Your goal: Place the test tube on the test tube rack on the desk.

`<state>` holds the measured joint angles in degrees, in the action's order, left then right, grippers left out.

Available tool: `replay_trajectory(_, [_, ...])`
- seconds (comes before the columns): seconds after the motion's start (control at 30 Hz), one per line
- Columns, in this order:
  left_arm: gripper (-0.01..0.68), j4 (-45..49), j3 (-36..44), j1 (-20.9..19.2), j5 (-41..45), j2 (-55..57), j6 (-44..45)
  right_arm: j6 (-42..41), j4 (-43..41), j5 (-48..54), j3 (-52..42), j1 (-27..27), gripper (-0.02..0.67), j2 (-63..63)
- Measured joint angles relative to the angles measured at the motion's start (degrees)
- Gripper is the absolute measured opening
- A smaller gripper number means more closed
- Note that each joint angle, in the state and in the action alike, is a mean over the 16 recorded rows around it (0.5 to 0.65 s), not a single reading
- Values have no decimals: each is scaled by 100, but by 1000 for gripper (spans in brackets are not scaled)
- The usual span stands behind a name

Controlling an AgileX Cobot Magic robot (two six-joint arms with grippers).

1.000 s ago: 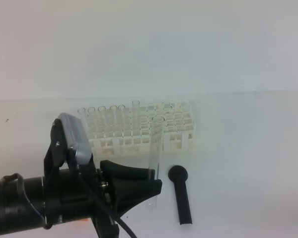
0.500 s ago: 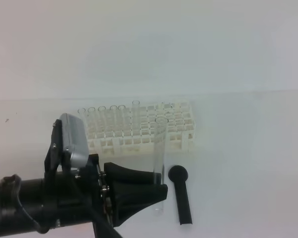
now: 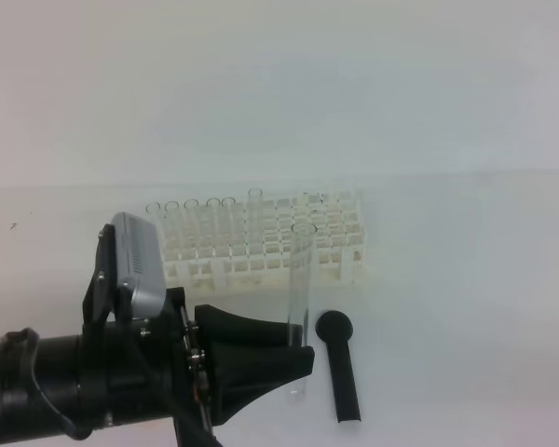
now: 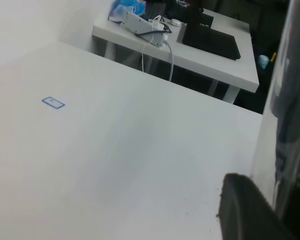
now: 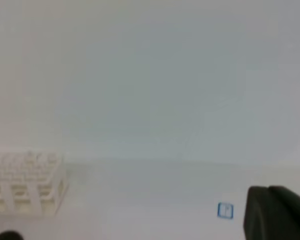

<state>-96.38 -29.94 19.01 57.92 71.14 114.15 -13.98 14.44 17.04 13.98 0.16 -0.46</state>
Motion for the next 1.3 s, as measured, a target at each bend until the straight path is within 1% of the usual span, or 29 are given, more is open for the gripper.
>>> replay_trajectory(0.17, [111,0,0,0,-43,0,3,-943,537,1045,241,0,-1,249])
replay_trajectory(0.33, [111,-42,0,0,-52,0,3,-2187,1454,1920,519,0,-1,838])
replay_trajectory(0.57, [111,-208,-1,0,-52,0,3,-4171,3282,2618,920,0,-1,2029])
replay_trajectory(0.8, [111,-374,-2,0,-52,0,43,-6136,5207,3175,1126,61,-1,3165])
replay_trajectory(0.97, [111,-374,-2,0,-52,0,88,-7367,6283,3757,1162,153,-1,3877])
replay_trajectory(1.1, [111,-333,-1,0,-53,0,145,-8038,6848,4220,1210,242,-1,4372])
replay_trajectory(1.3, [111,-291,-1,0,-75,0,225,-8570,7309,4610,1456,472,-1,4963])
